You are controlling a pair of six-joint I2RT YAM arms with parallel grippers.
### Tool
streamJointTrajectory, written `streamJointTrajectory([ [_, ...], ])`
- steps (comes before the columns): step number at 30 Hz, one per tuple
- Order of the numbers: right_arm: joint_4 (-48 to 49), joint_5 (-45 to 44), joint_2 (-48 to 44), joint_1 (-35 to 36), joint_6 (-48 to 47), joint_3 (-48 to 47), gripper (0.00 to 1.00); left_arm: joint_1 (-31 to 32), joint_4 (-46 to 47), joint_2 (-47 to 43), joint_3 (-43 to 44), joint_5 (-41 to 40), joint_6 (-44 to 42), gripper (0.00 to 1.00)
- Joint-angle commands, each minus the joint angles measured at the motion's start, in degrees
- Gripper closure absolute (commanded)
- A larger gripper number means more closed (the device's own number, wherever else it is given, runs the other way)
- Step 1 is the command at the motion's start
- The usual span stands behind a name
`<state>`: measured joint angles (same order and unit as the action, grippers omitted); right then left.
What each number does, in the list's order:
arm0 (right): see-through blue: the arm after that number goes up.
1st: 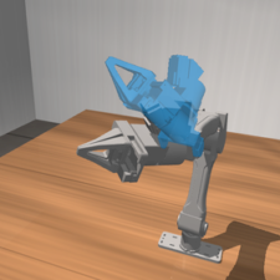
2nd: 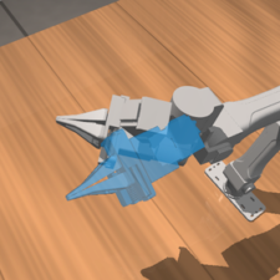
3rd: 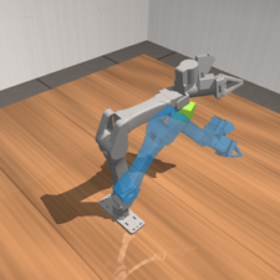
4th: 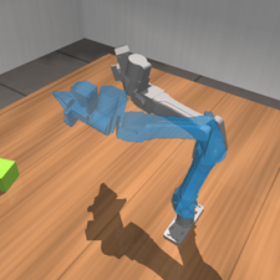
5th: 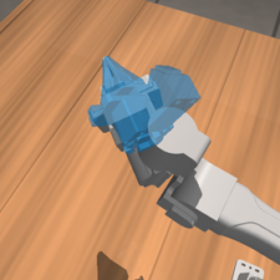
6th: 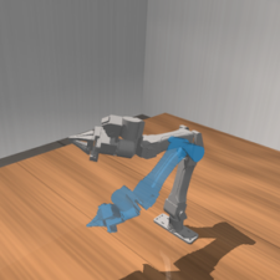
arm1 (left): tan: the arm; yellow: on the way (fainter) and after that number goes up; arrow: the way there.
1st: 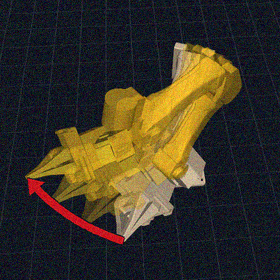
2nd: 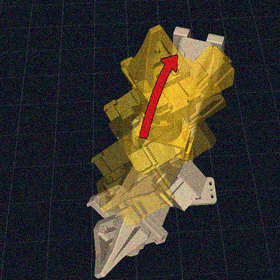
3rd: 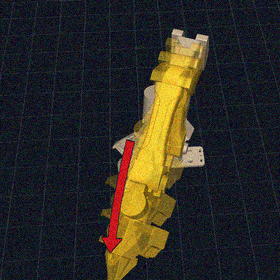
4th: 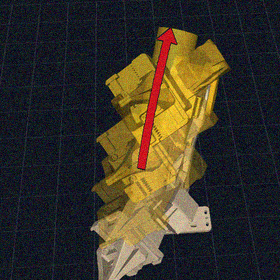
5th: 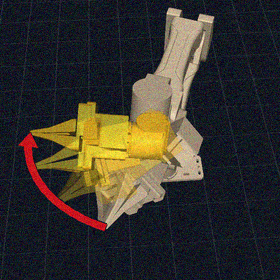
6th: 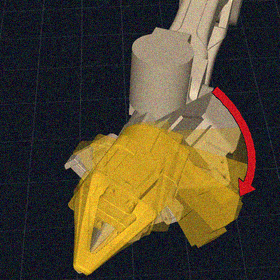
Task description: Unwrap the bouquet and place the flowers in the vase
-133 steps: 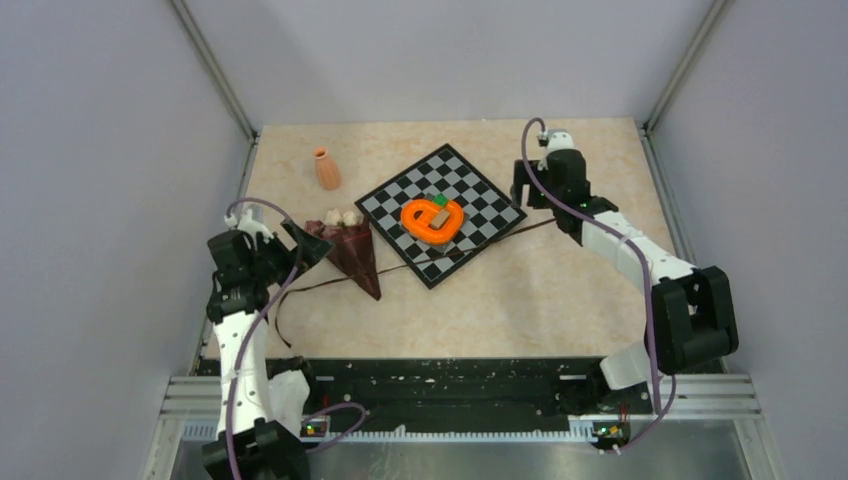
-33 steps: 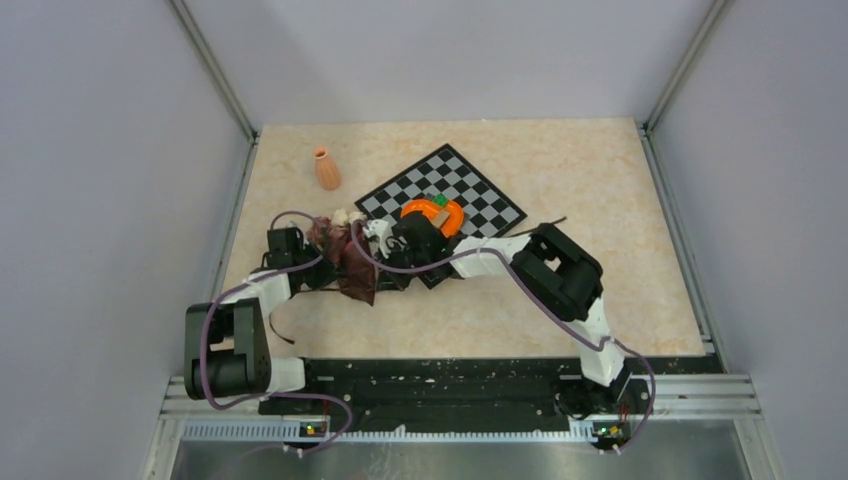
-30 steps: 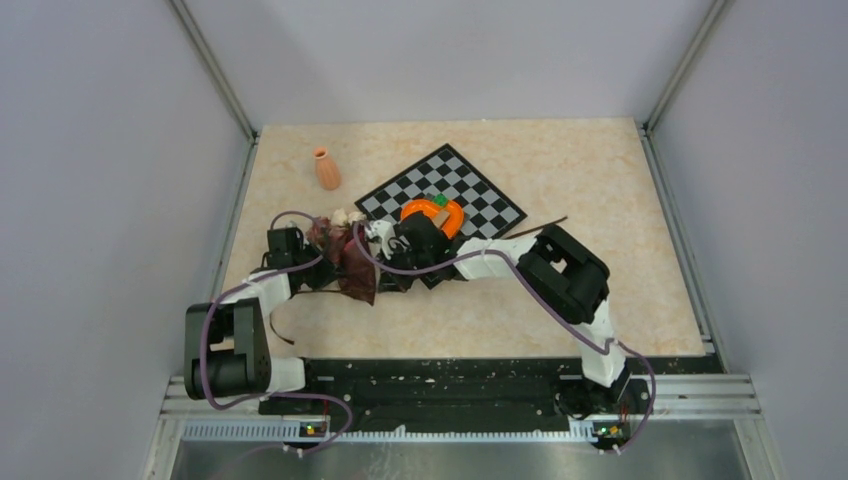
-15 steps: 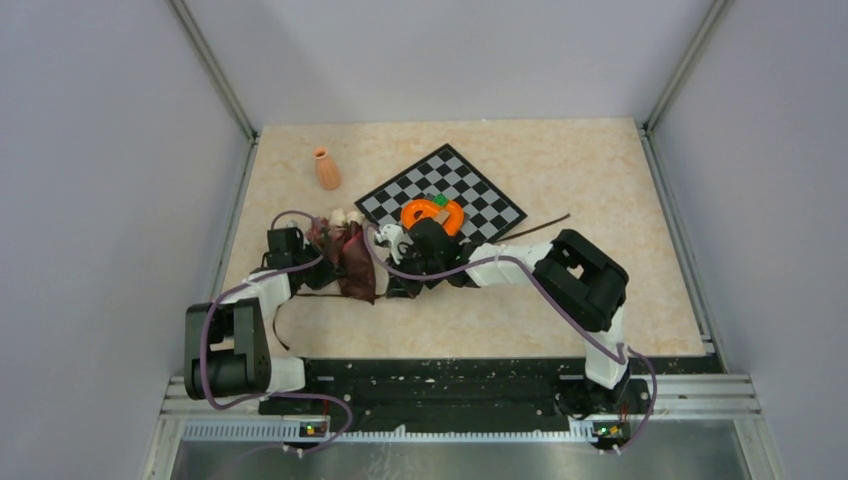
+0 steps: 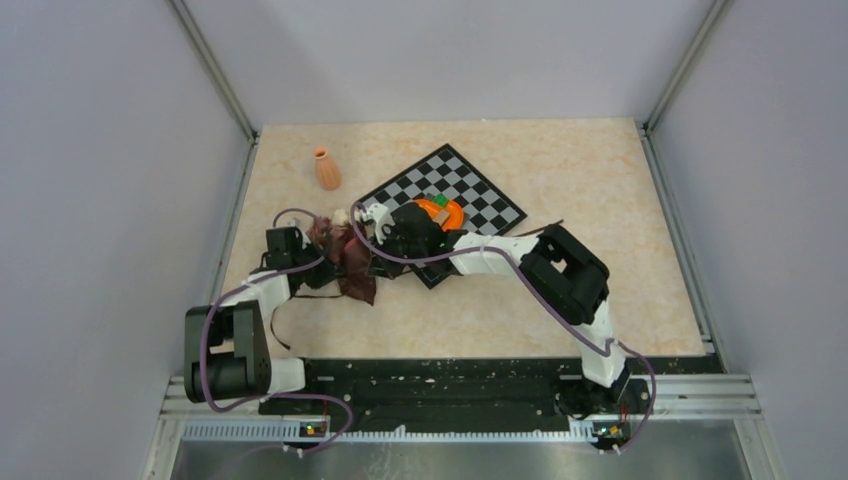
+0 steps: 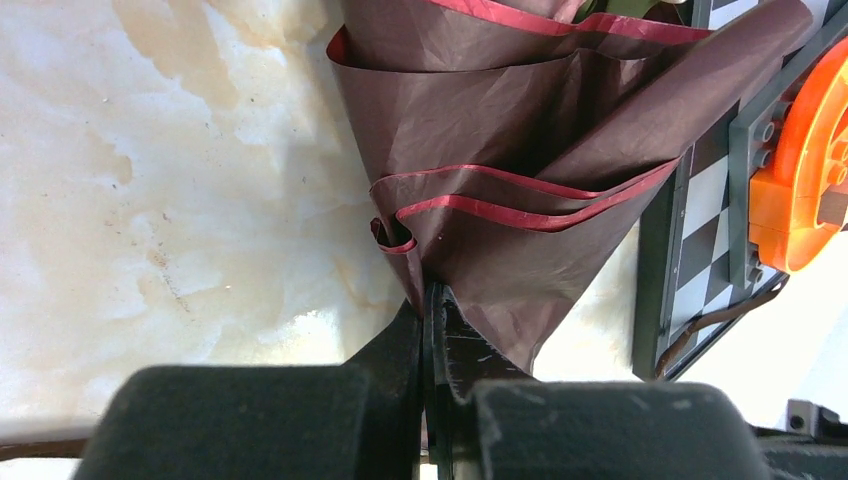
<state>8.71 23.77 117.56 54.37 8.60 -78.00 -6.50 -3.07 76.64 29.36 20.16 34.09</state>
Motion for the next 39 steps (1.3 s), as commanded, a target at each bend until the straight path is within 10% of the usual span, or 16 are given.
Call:
streamJointTrajectory([
  [1,1.5,-0.4,3.6,0.8,-0.2,-4.1,1.0,0.2,1.3,-1.5,0.3,2.0,-1.5,1.0],
  [5,1.7,0.3,5.1,0.8,0.0,-5.2,1.0,0.2,1.0,-2.5,-0.2,2.4,-1.5,0.96],
  [16,1.8,-0.6,3.4,0.8,0.1,-4.2,0.84,0.2,-9.2,-13.1,5.1,-2.2,-4.1,0.28],
  [24,2.3,-3.4,-0.3,0.8,-0.7,-1.9,0.58,1.0,-13.4,-22.3,4.5,-0.9,-4.4,0.18],
  [39,3.5,0.1,1.1,0.8,-0.7,-1.2,0.53,1.1,-21.5,-29.4,4.5,-5.6,-4.7,0.12],
])
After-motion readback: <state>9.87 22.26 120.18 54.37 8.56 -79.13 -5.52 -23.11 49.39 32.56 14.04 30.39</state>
